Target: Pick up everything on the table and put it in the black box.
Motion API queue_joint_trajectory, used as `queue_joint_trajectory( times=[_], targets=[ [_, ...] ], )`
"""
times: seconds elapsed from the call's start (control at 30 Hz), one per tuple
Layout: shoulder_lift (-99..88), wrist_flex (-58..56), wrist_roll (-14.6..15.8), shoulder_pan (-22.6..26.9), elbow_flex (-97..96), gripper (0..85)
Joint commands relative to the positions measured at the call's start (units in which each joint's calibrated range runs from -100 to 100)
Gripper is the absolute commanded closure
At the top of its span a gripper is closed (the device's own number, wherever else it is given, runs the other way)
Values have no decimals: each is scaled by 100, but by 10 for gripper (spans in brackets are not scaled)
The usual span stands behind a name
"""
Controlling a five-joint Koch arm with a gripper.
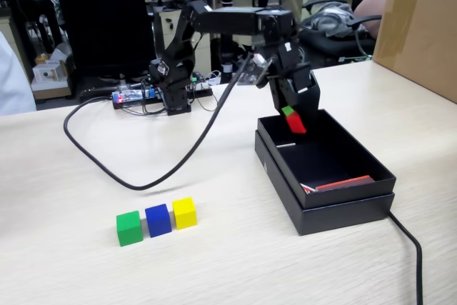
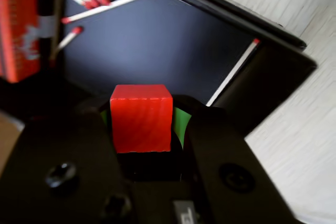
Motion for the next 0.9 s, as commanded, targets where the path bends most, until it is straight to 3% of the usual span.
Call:
queue_joint_trajectory(
  times=[0.0, 0.27, 0.43, 0.53, 0.67, 0.87],
  targets=[
    [693, 1, 151, 142, 807, 725],
    [1783, 9, 317, 283, 1260, 704],
    [1715, -51, 332, 269, 1161, 493],
    [797, -250, 288, 156, 925, 438],
    [-1452, -293, 44, -230, 553, 436],
    [-2749, -518, -825, -1348, 299, 392]
  ],
)
